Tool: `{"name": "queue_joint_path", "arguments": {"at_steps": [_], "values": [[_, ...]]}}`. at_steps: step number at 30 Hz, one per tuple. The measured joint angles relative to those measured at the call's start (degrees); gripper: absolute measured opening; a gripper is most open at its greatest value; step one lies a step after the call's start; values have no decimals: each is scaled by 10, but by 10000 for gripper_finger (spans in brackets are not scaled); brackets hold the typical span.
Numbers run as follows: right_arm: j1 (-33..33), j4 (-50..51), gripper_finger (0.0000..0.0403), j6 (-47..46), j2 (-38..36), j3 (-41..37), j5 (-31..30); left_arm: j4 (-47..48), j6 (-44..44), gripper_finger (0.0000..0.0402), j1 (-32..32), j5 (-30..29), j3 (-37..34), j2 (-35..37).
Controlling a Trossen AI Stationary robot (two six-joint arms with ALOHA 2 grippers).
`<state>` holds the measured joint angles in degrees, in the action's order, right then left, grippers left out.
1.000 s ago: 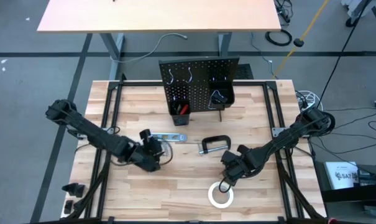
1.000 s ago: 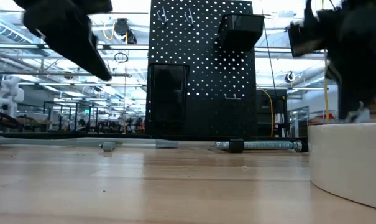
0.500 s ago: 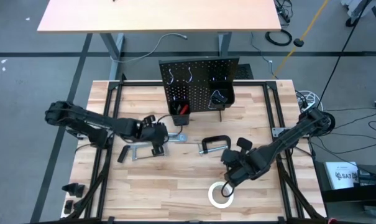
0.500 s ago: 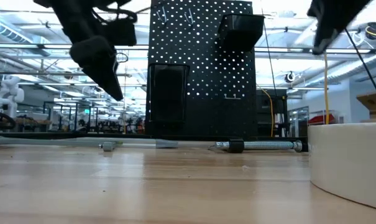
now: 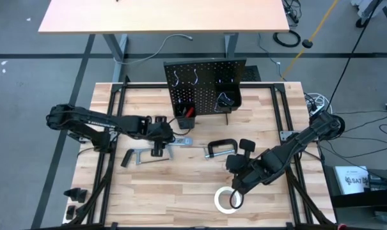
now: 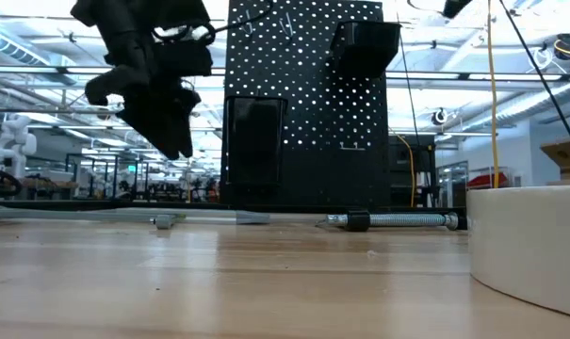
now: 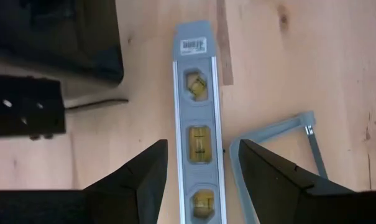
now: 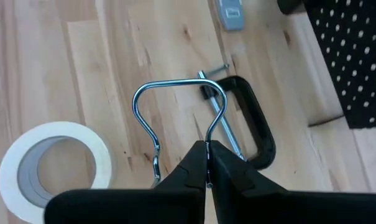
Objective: Hang tools onto peg board
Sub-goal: Put the binder clip into the top black bin on the pegboard
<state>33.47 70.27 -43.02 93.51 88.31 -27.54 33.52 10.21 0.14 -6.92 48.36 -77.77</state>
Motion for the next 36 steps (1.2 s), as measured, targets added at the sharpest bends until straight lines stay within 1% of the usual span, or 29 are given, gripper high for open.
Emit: {"name": "queue_joint_path", "arguments": {"at_steps": [2,5,12,15,18,21,29,33,36], "values": [[-1,0,0,17,0,13,-10,12,-7,203,14,18,0,-9],[-6,5,0,42,0,46,-19,35,-8,203,35,22,0,-32],[-8,63,0,91,0,164,-99,34,-6,203,48,23,0,-89],[-15,87,0,105,-1,208,-117,40,-6,203,49,25,0,-106],[-27,106,0,122,-1,239,-120,51,-6,203,50,26,1,-117],[-44,123,0,135,-1,264,-119,53,-7,203,58,47,2,-122],[-100,133,0,171,-1,293,-113,62,-3,203,81,74,2,-122],[-120,133,0,182,-3,293,-96,63,-2,203,80,64,0,-111],[-131,133,0,188,-3,293,-94,73,7,203,87,37,-1,-89]]}}
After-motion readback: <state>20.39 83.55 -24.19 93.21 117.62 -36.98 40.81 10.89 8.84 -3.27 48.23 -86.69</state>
